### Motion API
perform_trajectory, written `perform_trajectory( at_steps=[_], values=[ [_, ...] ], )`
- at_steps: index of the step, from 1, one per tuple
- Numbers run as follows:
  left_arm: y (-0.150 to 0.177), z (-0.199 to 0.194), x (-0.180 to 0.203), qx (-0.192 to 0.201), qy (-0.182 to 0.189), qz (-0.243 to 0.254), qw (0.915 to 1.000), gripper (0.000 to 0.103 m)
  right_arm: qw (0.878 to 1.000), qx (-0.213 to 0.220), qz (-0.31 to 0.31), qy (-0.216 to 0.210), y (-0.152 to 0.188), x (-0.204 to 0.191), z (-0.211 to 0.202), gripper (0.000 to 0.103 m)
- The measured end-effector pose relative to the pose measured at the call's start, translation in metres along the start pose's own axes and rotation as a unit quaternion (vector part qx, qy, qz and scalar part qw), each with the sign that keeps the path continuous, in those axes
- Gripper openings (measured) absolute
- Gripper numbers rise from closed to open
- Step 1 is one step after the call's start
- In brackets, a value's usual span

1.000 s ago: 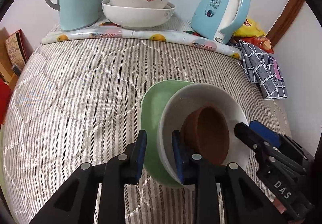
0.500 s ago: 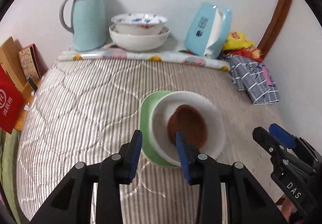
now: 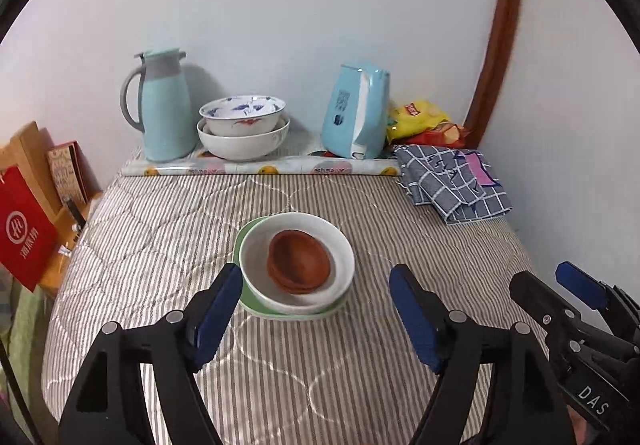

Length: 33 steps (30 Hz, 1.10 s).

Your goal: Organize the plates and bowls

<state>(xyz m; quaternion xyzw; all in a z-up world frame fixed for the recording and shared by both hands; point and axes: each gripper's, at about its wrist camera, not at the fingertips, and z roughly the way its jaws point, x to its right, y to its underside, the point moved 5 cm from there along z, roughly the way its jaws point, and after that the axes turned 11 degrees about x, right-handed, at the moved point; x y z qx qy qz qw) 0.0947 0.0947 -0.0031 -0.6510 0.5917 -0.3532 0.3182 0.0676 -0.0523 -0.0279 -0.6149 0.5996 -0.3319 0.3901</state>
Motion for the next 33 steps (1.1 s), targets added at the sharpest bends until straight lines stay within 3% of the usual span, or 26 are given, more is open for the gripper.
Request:
perform_trajectory(
  at_steps=[4,7,18,33],
  values=[
    [0.007,-0.016,0.010,0.011,-0.003,0.010,0.9999,0.088,1.000,0.011,-0.001,0.009,0.008,0.007,-0.020,0.086],
    [0.013,-0.028,0.017,0.017,0.003,0.014,0.9997,0.088,0.999,0.026,-0.010,0.021,0.014,0.012,-0.037,0.091],
    [0.024,-0.058,0.031,0.034,-0.005,0.023,0.9992,0.090,0.999,0.037,0.009,0.038,0.030,0.034,-0.074,0.092],
    [0.028,-0.067,0.034,0.037,-0.003,0.028,0.9989,0.090,0.998,0.045,0.008,0.041,0.031,0.038,-0.086,0.092]
  ],
)
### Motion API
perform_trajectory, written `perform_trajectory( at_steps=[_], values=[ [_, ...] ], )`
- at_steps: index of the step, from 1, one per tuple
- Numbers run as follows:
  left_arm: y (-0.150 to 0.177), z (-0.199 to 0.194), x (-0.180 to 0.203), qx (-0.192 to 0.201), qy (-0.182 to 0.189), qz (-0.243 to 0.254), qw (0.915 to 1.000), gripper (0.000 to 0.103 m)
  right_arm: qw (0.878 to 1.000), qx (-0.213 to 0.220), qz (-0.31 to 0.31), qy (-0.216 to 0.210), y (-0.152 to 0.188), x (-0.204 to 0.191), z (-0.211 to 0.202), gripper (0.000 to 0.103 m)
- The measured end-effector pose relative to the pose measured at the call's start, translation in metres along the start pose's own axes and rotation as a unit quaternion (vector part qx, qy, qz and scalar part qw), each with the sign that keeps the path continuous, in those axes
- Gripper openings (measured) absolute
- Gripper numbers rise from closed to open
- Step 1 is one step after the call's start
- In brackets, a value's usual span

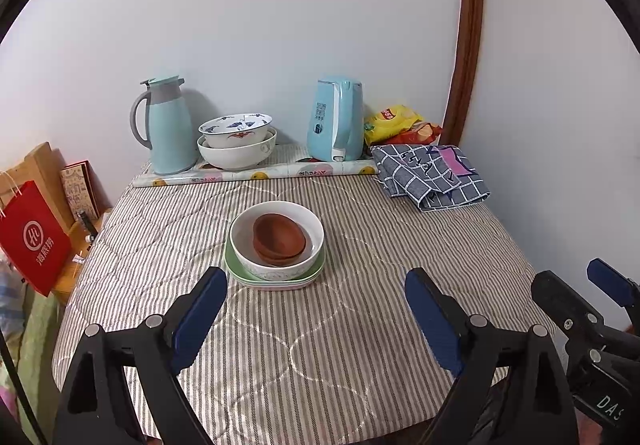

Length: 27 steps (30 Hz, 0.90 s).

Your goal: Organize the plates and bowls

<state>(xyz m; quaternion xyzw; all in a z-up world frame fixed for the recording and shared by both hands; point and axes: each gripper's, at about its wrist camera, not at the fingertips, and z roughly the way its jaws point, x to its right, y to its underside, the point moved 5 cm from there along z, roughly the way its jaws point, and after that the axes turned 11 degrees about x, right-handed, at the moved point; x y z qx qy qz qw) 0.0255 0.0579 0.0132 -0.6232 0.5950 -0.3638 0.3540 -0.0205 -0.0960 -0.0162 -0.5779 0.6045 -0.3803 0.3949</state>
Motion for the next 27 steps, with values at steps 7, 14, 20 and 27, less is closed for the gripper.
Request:
perform_trajectory(
  at_steps=[7,14,20,27],
  values=[
    [-0.0003,-0.0006,-0.0005,0.000,0.003,-0.004,1.0000,0.090,1.000,0.000,-0.005,-0.001,-0.0002,-0.0033,0.0003,0.092],
    [-0.0030,-0.0025,-0.0017,0.003,0.006,-0.005,1.0000,0.090,1.000,0.001,-0.008,-0.003,-0.0002,-0.0072,-0.0006,0.092],
    [-0.0040,-0.0031,-0.0027,0.004,0.006,-0.008,0.9999,0.090,1.000,0.000,-0.009,-0.004,0.0003,-0.0087,-0.0014,0.092],
    [-0.0045,-0.0046,-0.0028,0.005,0.009,-0.010,0.9999,0.090,1.000,0.000,-0.010,-0.003,0.0007,-0.0094,-0.0017,0.092]
  ],
)
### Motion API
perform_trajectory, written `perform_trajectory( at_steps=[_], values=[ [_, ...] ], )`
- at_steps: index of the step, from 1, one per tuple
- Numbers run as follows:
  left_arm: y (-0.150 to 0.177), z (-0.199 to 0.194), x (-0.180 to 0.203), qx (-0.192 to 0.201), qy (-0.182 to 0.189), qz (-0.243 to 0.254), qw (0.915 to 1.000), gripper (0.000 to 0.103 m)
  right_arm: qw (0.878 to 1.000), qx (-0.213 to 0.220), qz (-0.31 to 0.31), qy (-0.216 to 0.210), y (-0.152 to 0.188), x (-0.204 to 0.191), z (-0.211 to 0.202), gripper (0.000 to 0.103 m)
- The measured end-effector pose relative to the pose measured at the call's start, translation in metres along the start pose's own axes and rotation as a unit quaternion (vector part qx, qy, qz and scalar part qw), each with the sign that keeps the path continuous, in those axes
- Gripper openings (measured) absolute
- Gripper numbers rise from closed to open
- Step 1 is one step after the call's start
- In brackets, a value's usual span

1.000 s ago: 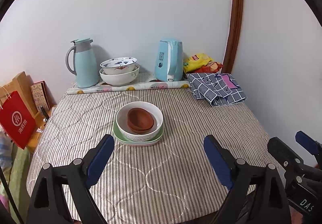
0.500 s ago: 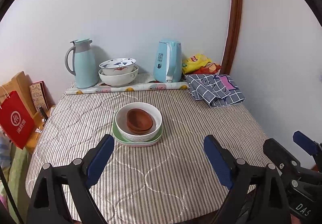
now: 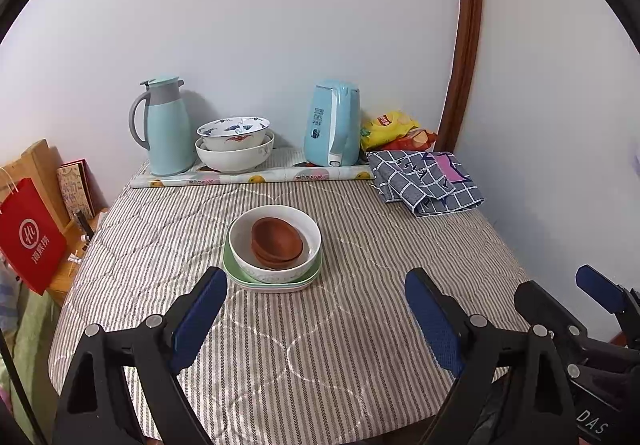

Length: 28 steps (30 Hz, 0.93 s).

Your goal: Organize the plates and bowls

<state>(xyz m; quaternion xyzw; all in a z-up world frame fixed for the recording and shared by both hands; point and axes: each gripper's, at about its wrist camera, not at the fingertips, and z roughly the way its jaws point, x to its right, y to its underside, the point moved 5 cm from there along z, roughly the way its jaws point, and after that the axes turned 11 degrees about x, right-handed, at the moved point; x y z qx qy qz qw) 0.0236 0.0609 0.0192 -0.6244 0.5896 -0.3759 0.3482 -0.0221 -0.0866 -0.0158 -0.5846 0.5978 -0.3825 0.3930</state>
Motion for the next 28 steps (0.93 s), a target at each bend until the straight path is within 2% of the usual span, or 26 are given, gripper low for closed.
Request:
perform_trajectory(
  at_steps=[28],
  values=[
    [-0.0006,-0.0002,0.0058,0.005,0.005,-0.003,1.0000,0.091,1.000,0.000,0.003,0.002,0.0011,0.0056,-0.0030,0.092]
  ],
)
